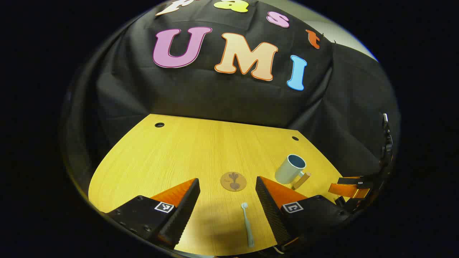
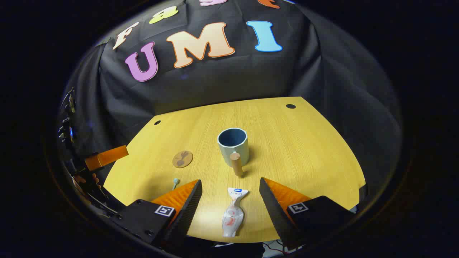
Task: Put the toothbrush and toothpaste on the desktop into the cup, then pick up the cup and place it on the coaster on the desktop.
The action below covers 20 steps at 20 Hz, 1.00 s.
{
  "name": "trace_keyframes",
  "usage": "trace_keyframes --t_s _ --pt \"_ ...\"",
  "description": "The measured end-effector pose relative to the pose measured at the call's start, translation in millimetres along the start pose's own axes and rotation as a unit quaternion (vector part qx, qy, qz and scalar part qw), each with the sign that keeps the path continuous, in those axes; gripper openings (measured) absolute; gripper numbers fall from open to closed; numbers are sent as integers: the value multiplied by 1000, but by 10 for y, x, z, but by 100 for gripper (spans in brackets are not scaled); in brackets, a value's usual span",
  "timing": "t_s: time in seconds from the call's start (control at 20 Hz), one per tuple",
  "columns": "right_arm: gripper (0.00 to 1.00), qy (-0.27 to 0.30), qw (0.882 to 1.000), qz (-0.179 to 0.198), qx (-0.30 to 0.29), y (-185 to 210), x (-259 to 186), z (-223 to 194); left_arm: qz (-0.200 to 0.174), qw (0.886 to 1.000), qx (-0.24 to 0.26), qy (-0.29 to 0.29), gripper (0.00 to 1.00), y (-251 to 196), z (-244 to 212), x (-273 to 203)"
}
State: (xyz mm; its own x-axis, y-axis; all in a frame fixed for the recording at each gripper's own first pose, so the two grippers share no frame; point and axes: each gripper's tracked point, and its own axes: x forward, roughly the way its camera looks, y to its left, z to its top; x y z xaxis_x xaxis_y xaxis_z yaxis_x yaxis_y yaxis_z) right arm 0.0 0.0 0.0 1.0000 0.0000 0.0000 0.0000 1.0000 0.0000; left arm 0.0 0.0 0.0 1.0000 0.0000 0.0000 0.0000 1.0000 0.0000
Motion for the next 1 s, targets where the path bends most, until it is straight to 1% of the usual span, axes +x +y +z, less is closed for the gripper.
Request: trace_keyframes --t_s 0.05,0.25,0.6,0.65,0.95,1.0 --pt "99 1 1000 -1 -3 1 -22 -10 2 1000 3 -2 93 20 18 -11" --pt "98 8 1000 -6 -7 -13 -23 -19 2 1000 8 -1 93 44 26 5" --pt "99 16 1000 -8 -4 4 -42 -54 -6 1000 3 5 93 26 -20 10" --pt "95 18 1000 -9 -6 -1 -46 -63 -6 1000 2 7 93 25 -27 10" --pt "95 38 999 -14 -5 1 -12 -193 -1 1000 16 17 93 20 -116 21" --pt "99 42 999 -15 -2 4 -14 -228 -1 1000 17 18 93 26 -121 9"
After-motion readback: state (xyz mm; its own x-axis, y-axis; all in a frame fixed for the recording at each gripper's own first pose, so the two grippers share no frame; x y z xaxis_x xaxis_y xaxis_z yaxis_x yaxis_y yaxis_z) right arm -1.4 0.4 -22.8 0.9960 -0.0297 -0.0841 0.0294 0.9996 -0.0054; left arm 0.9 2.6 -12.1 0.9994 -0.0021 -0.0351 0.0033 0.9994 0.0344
